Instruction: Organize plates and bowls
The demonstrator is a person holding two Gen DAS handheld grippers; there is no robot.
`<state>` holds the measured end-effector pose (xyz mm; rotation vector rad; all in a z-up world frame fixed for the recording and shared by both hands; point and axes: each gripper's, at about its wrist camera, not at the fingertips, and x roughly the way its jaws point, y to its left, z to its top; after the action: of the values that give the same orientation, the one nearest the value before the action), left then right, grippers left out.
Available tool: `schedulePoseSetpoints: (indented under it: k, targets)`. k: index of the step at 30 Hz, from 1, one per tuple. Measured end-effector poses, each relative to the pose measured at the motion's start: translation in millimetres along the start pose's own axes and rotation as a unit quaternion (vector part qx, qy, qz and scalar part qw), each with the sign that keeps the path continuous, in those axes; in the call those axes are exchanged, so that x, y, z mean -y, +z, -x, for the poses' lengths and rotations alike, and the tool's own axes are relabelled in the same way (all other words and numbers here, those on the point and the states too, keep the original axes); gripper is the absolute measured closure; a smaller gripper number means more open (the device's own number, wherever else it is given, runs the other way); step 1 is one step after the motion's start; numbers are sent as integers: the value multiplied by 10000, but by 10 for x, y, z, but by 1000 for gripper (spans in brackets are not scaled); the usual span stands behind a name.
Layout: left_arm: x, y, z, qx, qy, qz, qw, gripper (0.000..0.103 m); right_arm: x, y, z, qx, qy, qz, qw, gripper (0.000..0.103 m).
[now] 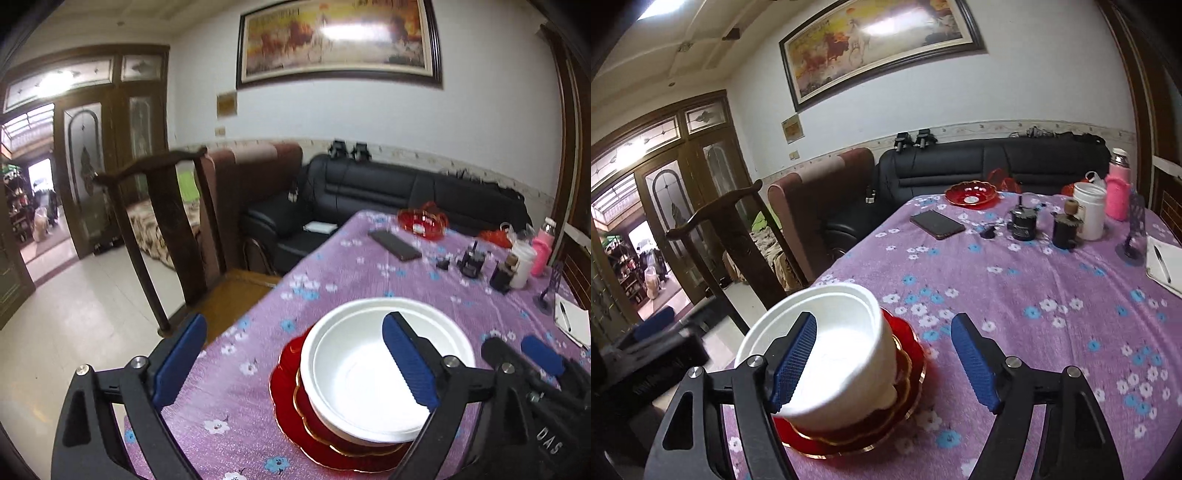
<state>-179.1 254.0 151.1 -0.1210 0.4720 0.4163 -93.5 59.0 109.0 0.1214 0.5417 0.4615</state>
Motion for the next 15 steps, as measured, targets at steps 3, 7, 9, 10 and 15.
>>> schedulePoseSetpoints:
  k: [3, 7, 9, 10, 15]
  targets:
    - [49, 1, 107, 190, 65, -43, 9998, 5, 48, -69, 112, 56, -49, -45, 10000, 22]
    - [140, -46, 228, 360, 40, -80, 9993, 4, 100, -134, 235, 129, -106, -89, 9998, 20]
    - [202, -80, 266, 391, -6, -136, 9991, 3, 137, -165, 272, 138, -98, -138, 9998, 19]
    - [242, -97, 285, 402, -14, -199, 9990, 2, 148, -184, 285, 128, -88, -159, 9998, 19]
    - [421, -164, 394, 560, 134, -523, 9970, 1, 223, -264, 323, 77, -116, -238, 9996, 18]
